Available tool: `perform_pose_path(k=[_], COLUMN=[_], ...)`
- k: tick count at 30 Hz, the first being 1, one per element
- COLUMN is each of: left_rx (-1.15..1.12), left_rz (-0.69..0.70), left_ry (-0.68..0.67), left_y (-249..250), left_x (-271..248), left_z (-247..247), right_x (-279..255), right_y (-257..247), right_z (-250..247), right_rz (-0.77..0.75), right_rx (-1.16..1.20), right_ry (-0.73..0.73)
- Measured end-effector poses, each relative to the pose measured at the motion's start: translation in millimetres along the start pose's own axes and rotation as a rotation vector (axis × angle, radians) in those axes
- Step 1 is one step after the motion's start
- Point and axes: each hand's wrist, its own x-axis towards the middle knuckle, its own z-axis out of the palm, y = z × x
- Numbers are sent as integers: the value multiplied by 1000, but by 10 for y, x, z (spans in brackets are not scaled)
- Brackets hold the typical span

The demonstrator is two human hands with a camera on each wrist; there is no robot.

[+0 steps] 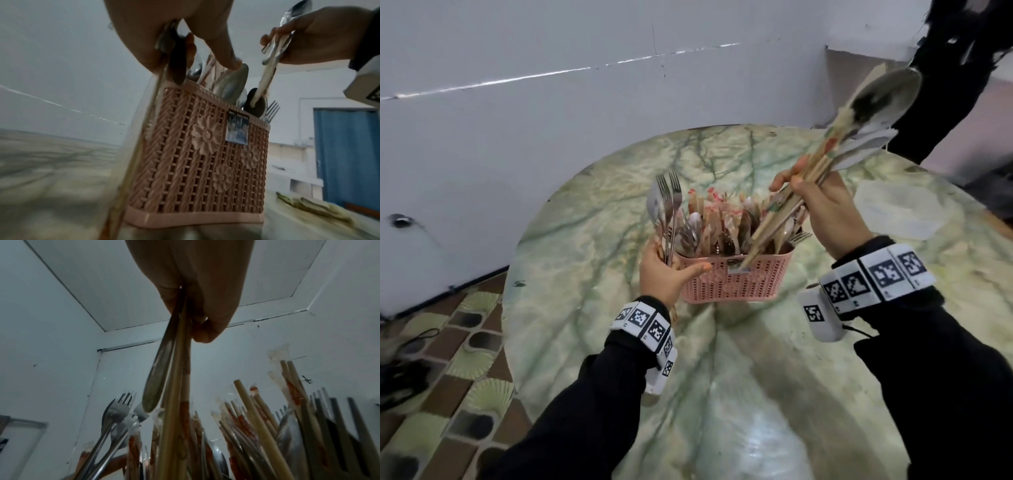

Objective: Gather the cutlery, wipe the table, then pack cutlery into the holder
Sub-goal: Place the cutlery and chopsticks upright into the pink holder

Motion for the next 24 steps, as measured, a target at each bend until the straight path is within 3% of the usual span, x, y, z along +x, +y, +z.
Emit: perform_pose_path(k=[8,14,19,24], left_rx=[-32,103,78,32], left_rz=[39,-51,-33,-6], left_ry=[264,162,134,124], left_y=[-183,-159,-244,-270], left_x=[-67,3,59,85], left_z=[69,23,87,100], right_x=[81,101,108,171], right_y=[-26,112,344,471], right_z=[-30,50,136,118], right_rz=[-173,-167,-106,-8], right_rx=[-158,-410,-603,-658], right_ry=[-69,-131,-242,-100])
